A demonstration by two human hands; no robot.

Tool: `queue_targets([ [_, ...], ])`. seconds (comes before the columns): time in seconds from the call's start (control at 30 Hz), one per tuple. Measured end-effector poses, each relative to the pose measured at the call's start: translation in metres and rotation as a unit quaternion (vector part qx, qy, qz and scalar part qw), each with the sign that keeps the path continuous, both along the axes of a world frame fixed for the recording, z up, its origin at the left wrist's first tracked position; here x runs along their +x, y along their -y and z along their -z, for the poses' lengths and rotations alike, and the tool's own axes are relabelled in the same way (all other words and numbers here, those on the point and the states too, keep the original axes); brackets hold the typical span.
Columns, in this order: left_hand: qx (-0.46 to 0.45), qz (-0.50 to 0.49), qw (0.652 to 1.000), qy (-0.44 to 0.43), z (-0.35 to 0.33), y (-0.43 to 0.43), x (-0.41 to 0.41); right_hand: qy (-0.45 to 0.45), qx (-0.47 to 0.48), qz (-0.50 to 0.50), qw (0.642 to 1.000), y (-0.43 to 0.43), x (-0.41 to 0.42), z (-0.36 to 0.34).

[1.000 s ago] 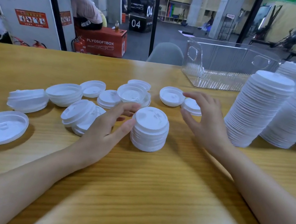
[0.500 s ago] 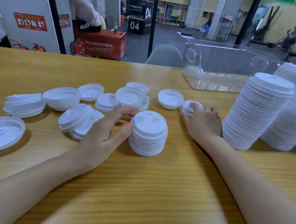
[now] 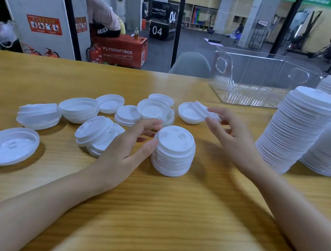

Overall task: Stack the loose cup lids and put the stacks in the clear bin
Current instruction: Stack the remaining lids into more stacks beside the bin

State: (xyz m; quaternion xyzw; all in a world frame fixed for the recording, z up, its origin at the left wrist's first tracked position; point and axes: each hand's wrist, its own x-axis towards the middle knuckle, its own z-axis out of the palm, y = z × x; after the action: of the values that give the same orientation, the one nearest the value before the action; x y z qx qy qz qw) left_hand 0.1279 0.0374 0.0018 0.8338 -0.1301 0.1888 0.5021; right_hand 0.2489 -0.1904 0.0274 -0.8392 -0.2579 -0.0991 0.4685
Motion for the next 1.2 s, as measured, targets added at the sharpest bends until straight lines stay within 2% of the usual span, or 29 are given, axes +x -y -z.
queue_targets([
  [0.07,-0.002,-0.008,1.0,0.005,-0.001,0.001,-0.001,0.003,0.035,-0.085,0.996,-0.001,-0.015,0.002],
  [0.2,-0.014,-0.021,1.0,0.005,-0.004,0.001,-0.003,0.063,-0.011,-0.17,0.983,-0.003,-0.028,0.002],
  [0.83,-0.001,-0.002,1.0,0.013,-0.001,0.0,-0.001,0.128,-0.071,-0.187,0.971,-0.007,-0.025,0.01],
  [0.93,0.01,-0.002,1.0,0.017,-0.002,0.0,-0.002,0.132,-0.043,-0.163,0.977,-0.002,-0.023,0.004],
  [1.03,0.011,-0.003,1.0,0.01,-0.001,0.0,-0.001,0.149,-0.036,-0.073,0.985,0.001,-0.004,0.003],
  [1.2,0.013,0.0,1.0,0.01,-0.001,0.0,-0.001,0.156,-0.199,0.032,0.967,-0.009,0.033,0.011],
])
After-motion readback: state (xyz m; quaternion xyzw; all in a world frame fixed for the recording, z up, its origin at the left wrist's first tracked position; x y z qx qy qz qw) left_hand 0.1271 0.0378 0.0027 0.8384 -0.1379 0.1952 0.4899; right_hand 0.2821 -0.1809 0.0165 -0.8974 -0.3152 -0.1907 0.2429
